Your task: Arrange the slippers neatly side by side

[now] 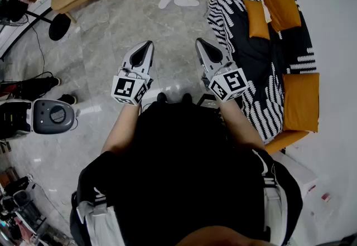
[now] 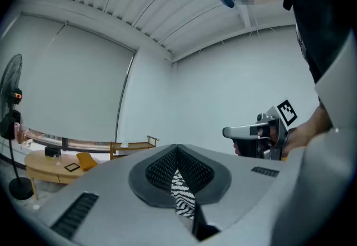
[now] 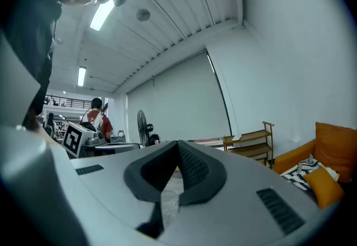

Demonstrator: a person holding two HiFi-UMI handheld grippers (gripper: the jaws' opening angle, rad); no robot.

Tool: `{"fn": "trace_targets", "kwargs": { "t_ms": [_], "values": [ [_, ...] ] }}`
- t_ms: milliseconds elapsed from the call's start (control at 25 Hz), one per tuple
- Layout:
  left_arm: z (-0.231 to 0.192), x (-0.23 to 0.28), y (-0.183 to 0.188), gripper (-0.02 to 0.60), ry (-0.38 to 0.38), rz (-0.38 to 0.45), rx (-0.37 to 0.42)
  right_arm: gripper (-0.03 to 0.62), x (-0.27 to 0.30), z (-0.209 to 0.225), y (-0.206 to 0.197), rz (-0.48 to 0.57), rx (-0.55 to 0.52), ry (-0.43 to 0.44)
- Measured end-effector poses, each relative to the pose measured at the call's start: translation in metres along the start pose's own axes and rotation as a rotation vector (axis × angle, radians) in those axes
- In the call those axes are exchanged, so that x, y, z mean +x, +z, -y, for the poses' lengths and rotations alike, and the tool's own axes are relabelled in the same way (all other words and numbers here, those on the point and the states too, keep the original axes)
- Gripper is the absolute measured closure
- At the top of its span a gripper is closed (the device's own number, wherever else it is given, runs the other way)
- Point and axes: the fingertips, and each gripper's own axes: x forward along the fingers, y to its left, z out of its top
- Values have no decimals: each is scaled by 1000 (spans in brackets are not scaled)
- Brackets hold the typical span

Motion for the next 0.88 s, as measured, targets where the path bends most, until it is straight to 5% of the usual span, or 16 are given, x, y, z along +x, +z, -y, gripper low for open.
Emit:
{"fn": "trace_targets", "kwargs": {
  "t_ms": [400,560,880],
  "values": [
    [31,22,7,566,-37,-1,8,563,-51,65,2,19,123,-80],
    [34,35,2,566,-13,6,-53,562,-65,80,4,41,116,-53],
    [56,39,-16,566,-45,-30,-3,563,-70,88,-23,-20,133,-17]
  ]
}}
